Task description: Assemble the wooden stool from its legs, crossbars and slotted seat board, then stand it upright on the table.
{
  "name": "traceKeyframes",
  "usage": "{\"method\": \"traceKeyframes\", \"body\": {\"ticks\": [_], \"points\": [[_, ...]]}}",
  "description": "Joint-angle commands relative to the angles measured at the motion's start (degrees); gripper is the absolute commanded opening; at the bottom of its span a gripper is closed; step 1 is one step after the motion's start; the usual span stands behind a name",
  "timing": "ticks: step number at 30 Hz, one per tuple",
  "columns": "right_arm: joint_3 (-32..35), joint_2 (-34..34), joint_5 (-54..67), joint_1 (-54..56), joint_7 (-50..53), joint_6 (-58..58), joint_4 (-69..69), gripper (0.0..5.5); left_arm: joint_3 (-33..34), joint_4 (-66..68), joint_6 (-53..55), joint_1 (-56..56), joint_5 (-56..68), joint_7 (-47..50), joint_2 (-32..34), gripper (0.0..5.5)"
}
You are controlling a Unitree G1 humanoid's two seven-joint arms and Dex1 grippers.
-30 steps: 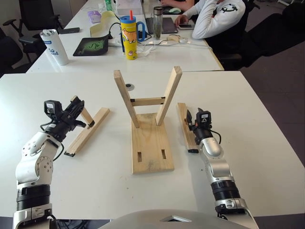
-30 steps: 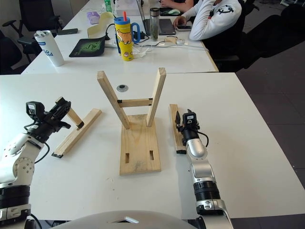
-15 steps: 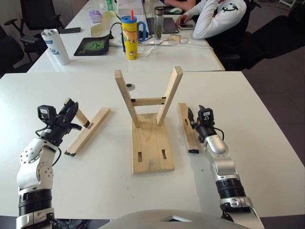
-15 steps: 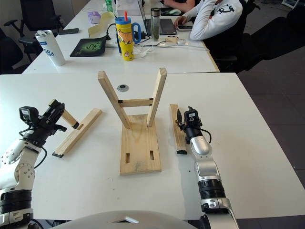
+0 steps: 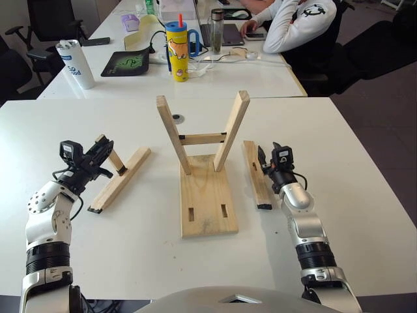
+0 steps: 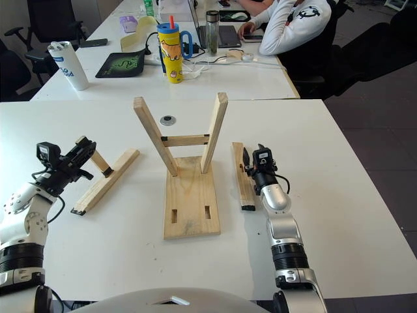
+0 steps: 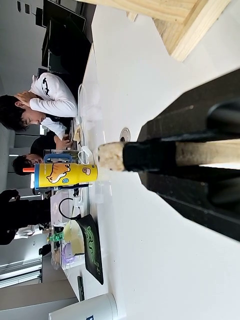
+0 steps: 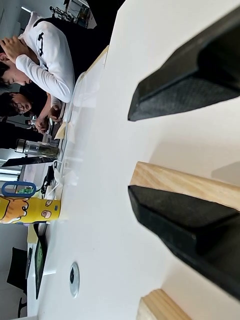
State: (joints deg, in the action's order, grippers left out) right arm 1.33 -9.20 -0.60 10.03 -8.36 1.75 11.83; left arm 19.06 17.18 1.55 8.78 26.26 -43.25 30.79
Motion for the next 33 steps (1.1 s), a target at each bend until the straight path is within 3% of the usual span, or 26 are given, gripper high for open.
{"method": "traceKeyframes", "body": {"ticks": [1,33], "points": [[0.3,-0.3,0.7,1.4,-0.6,-0.8,0.5,2.38,-0.5,-0.8,0.3,-1.0,-0.2,-1.5,0.2,0.43],[0.9,-0.9,1.3,2.9,-1.3,-1.2,1.6,2.38,0.3,-5.2,0.6,-1.3,1.0,-2.9,1.2,0.43]]}}
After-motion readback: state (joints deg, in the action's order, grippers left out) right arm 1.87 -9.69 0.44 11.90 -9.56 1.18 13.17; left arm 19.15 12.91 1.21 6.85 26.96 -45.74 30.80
